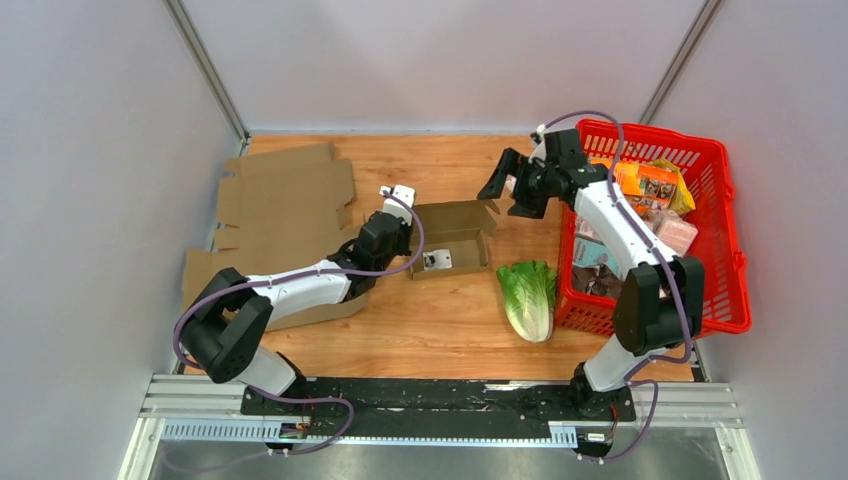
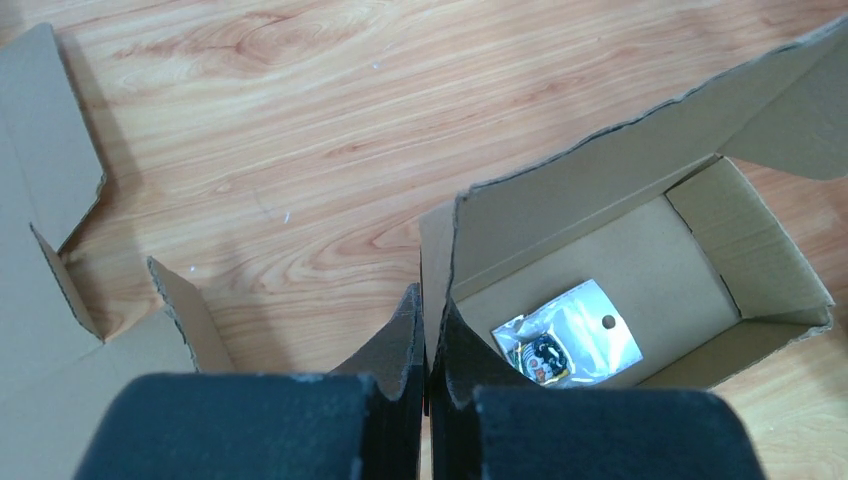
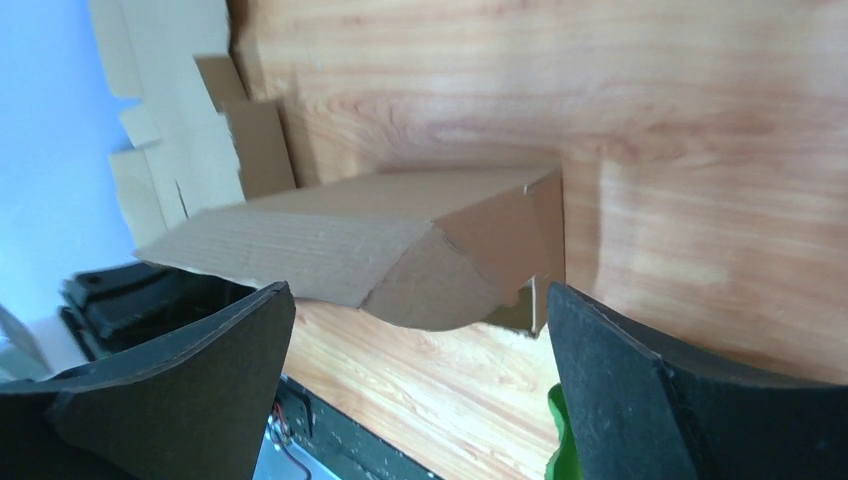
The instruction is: Fold the paper box
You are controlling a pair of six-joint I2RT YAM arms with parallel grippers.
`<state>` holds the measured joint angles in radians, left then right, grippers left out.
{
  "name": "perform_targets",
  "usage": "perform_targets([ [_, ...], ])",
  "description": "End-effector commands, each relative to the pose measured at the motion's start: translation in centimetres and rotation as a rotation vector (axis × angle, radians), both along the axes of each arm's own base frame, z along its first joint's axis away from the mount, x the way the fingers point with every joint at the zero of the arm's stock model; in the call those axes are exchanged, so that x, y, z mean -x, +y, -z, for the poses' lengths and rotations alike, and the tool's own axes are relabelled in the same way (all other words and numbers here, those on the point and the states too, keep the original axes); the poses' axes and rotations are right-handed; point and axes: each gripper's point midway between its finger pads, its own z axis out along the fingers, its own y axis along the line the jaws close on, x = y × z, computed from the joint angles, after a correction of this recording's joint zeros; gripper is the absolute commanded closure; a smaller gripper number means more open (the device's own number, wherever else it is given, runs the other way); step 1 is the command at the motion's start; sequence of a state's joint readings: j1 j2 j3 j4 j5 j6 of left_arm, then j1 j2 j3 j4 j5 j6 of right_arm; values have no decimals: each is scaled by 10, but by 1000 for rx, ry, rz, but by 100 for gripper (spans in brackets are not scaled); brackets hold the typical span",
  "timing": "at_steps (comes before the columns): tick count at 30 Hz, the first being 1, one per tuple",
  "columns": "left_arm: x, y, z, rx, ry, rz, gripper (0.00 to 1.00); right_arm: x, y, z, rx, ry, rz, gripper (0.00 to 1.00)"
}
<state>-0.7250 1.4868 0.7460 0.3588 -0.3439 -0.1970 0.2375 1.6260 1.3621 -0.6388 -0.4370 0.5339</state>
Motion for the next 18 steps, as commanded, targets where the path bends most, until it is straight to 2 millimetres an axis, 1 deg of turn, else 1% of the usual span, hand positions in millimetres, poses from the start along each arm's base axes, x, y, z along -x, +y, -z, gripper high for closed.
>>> perform_targets([
  [1,-1,-11,-19,46,-65,54,100,-16,-4,-31,-40,-63,-23,0],
  [2,-2,-10,-19,44,-66,49,100,-18,1,-33,-63,-60,-32,0],
  [3,-2,-10,-19,41,-68,48,100,-19,6,-25,-72,-35,-37,0],
  [5,-3,-10,-18,39,-69,46,100,-21,12,-21,-96,-17,-20,1],
  [6,-4,-10,-20,44,-70,42,100,-19,19,-18,-110,-9,-20,2],
  [7,-5,-10,-19,42,-65,39,100,-16,22,-10,-125,20,-7,4],
  [9,-5,-12,-17,51,-52,34,99,-15,29,-9,-143,10,-1,6],
  [10,-5,-12,-17,55,-50,34,98,-11,28,1,-147,33,8,8],
  [11,-4,-13,-16,64,-45,33,97,-14,30,-1,-171,28,28,11],
  [12,-5,-13,-16,68,-42,27,95,-14,30,0,-175,28,36,17],
  [13,-5,-12,-12,62,-28,20,95,-11,31,-3,-185,19,39,22],
  [15,-6,-13,-11,73,-10,7,92,-9,29,0,-199,21,67,30],
  [16,-5,-13,-6,70,7,5,91,-8,30,-3,-211,16,71,34],
  [17,-4,-13,-5,84,23,-8,89,-6,31,1,-217,18,70,35],
  [18,-3,-13,-3,90,33,-10,86,-5,31,2,-224,28,81,38],
])
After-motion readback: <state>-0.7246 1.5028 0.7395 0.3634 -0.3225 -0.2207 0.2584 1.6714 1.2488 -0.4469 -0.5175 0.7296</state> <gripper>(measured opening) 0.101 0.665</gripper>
